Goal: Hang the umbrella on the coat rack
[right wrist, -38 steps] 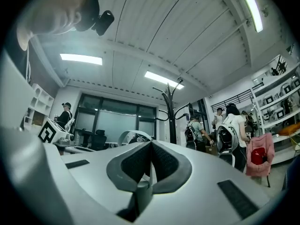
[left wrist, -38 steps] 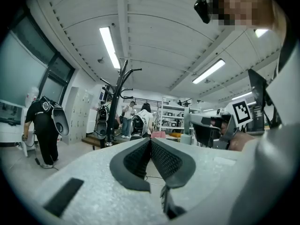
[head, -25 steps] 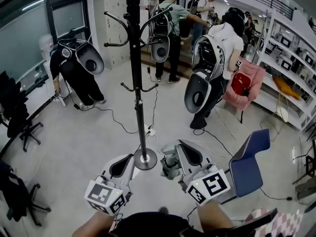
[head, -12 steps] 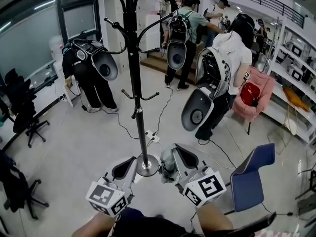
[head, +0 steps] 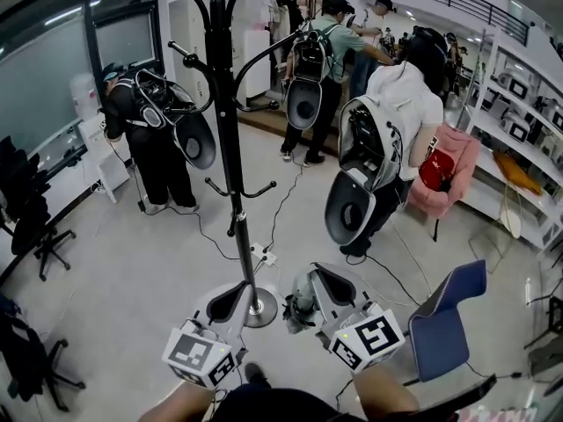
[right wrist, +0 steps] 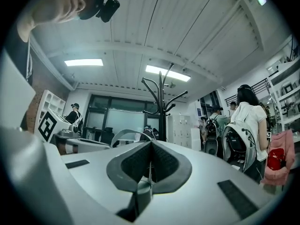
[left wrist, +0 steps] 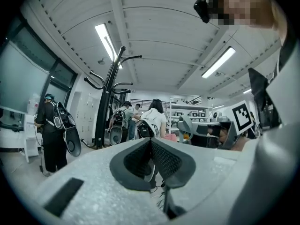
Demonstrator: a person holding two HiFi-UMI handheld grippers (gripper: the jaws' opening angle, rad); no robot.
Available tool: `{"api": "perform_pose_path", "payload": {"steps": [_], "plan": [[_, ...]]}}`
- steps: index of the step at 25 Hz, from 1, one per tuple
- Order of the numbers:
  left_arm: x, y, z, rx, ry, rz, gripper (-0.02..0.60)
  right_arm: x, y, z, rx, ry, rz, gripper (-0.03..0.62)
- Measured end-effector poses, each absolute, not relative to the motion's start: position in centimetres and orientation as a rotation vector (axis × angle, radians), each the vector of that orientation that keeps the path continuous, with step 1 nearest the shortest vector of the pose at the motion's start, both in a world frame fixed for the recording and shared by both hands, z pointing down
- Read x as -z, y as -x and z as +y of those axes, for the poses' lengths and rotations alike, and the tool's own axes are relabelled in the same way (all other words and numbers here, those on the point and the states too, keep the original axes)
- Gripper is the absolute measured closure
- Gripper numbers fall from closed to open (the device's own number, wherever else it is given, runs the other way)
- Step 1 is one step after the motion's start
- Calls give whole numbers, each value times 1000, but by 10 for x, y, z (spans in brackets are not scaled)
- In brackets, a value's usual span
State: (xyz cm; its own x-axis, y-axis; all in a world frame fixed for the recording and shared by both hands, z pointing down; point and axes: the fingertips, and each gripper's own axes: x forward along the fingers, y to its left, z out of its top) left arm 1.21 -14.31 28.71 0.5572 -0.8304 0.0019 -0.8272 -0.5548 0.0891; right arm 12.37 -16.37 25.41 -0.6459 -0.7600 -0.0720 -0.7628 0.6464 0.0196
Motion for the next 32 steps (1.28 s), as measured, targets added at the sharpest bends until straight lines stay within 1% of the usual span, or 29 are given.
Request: {"api": "perform_pose_path", "payload": {"steps": [10,21,32], "plan": [[-288,2,-218,102,-2710,-1390,569,-263,-112,-239,-59,1379,2791,586],[-303,9,-266,82,-2722,-1365,569,-287,-103,-309,-38,1430,2806,586],[-332,0,-302,38,-2597,-1567,569,-342,-94,-369,101,1228,2914,587]]}}
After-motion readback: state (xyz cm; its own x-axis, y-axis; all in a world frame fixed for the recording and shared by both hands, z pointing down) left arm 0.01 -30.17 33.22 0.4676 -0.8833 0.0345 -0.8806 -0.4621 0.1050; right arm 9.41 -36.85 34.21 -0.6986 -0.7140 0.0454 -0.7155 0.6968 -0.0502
